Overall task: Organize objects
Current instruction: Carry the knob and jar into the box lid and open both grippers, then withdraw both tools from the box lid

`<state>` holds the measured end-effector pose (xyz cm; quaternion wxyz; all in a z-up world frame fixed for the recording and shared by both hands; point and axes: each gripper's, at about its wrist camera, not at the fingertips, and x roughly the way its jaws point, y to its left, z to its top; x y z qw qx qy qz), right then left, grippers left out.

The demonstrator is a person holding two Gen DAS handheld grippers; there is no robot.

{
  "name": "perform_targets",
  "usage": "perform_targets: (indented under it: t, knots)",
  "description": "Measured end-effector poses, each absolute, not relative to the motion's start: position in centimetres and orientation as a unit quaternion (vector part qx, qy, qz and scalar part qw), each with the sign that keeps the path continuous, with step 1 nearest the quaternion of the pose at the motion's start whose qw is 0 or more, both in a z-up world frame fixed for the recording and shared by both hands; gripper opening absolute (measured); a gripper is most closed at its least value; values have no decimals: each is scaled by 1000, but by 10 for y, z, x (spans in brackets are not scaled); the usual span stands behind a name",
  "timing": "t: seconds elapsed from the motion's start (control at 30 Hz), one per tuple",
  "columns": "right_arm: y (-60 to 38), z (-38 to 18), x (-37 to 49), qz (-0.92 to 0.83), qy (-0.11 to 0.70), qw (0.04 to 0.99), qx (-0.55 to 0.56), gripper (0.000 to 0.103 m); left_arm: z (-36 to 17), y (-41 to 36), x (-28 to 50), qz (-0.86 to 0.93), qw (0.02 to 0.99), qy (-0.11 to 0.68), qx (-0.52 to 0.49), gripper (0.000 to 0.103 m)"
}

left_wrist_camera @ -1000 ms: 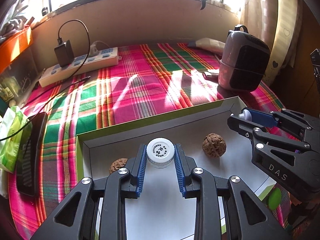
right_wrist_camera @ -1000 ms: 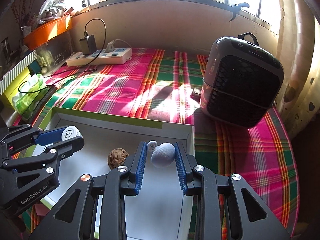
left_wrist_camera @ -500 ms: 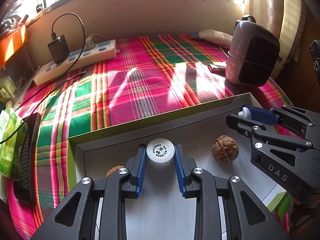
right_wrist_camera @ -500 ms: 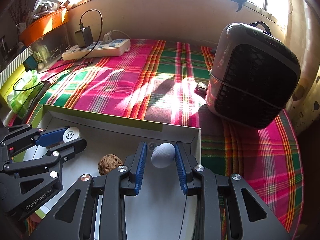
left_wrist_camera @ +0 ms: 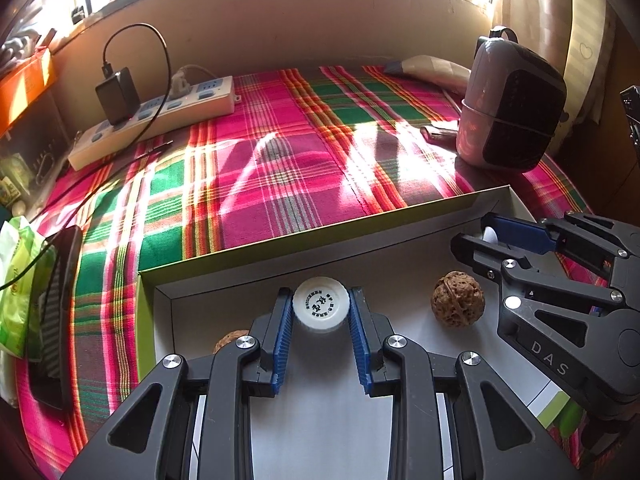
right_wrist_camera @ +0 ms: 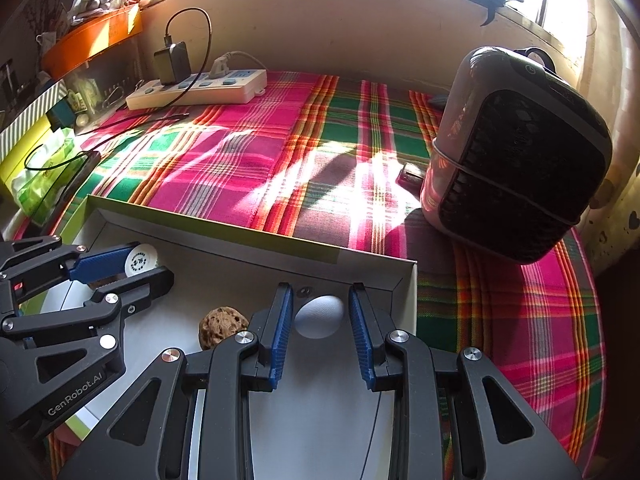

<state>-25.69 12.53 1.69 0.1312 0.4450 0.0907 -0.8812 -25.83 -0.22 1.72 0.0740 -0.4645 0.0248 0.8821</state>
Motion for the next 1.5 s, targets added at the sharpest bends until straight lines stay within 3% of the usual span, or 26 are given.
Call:
perform_targets:
  t: [0.27,0.5,1.5]
  knots:
    - [128,19,-255,-882,84,132,444,31,17,-3,-257,881,75,16,-468,34]
    - [130,23,-249,-887,78,129,437,41,23,-5,-250,885,79,5,-459,38]
    - [149,49,-185,-907,42,127,399,47,50,-23,-184,906,70,-16,-417,39]
